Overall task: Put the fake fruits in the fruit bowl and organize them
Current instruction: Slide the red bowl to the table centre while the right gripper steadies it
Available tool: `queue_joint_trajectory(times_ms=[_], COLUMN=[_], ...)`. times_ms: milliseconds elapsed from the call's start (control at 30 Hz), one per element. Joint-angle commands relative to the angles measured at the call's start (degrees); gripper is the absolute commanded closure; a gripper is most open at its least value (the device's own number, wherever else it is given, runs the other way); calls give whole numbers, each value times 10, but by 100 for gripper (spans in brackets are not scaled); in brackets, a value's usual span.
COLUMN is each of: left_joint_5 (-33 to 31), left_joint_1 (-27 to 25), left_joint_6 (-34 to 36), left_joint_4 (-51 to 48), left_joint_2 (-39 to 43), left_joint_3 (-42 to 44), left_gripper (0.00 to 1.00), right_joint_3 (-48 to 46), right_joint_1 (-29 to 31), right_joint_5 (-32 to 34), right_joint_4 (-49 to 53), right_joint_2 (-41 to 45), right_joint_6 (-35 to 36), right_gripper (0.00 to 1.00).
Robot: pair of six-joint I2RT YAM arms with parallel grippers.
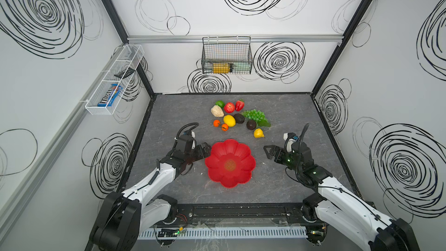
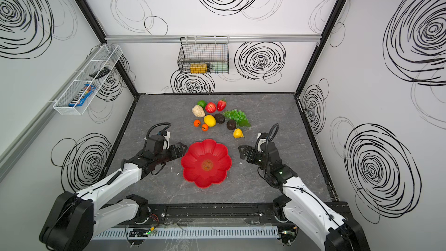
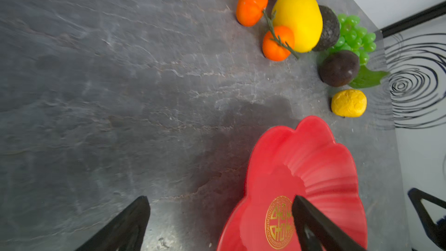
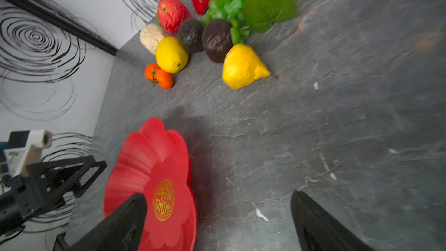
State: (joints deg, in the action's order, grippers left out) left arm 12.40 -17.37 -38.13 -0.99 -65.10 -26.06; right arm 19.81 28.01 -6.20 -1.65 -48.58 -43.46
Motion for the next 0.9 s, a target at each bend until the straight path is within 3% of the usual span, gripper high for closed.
queue_joint_trajectory(times_ms=[0,200,500,667,867], left_joint_5=[63,41,74,66,75], left_joint_1=[-8,-58,-108,-164,-189], left_joint_6=[-19,-13,-26,-37,-49], left_joint_4=[82,46,54,57,78], left_joint_2=[-20,-53,-119,-145,-174], left_joint_3=[9,-16,-36,-76,-93], left_gripper=[4,4,4,4,4], right_joint_3=[-1,18,36,69,98], right_joint_1=[36,70,81,81,75], right_joint_5=[0,-24,-47,-36,4], right_joint_4=[-50,-14,-17,11,59], right_joint_2=[-36,-88,-151,-178,-179], right_joint_6=[-40,-47,-45,-29,-5], right_gripper=[3,3,3,3,3])
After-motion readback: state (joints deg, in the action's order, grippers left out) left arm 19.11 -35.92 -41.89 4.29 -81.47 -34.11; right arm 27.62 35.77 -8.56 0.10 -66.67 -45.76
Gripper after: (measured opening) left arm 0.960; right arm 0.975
